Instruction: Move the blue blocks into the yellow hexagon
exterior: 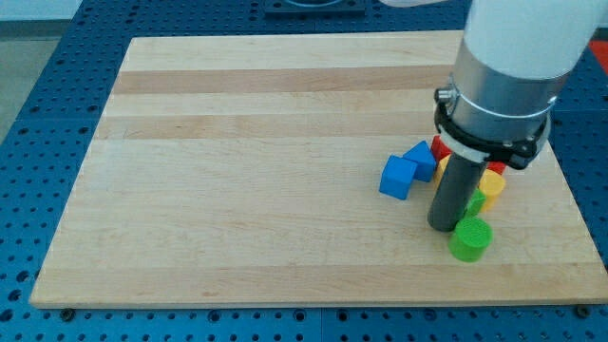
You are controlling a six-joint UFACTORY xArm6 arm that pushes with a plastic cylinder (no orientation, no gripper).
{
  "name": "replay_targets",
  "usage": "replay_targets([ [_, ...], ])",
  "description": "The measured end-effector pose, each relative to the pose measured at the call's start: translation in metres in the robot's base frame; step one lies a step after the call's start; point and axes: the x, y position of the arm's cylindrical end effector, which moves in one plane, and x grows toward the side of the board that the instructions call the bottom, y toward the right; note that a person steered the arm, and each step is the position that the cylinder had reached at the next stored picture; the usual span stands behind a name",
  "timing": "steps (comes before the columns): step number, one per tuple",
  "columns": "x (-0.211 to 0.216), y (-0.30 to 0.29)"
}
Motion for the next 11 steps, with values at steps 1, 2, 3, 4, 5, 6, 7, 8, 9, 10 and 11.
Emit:
replay_targets([
  [1,0.002,0.000],
  [2,0.014,-0.025],
  [3,0.017,-0.066],
  [4,-0.015,-0.093],
  [5,-0.085,-0.105],
  [6,-0.119,-0.081],
  [7,-0.094,-0.054],
  [8,-0.083,-0.032],
  [9,-0.079,-0.007],
  [10,-0.079,0.003],
  [11,-0.079,0.012],
])
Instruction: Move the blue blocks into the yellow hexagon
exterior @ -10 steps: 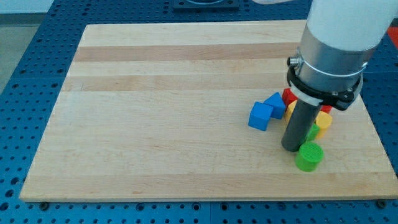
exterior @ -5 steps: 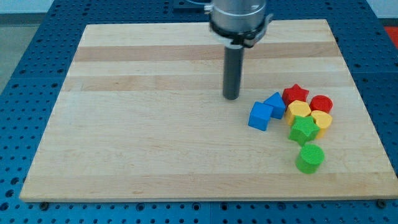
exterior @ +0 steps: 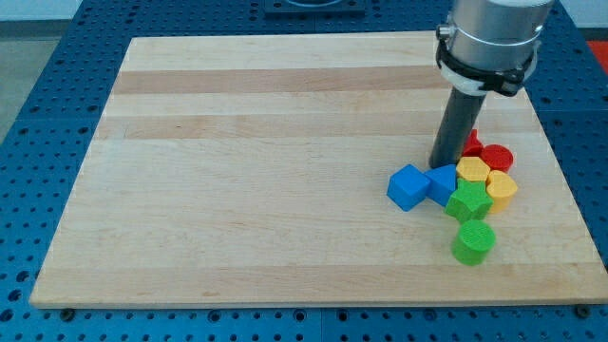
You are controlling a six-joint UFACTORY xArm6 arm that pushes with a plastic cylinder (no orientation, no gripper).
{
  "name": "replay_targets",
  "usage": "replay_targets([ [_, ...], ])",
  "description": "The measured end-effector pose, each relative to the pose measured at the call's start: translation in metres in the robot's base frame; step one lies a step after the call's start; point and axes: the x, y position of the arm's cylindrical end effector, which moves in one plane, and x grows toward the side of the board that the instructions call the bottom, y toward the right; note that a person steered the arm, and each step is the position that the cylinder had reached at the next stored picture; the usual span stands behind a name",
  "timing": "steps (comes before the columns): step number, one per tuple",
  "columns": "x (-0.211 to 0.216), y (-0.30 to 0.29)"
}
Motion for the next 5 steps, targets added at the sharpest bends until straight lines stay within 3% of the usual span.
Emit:
replay_targets([
  [3,0.011,-0.091],
  [4,0.054,-0.077],
  [5,0.058,-0.021],
])
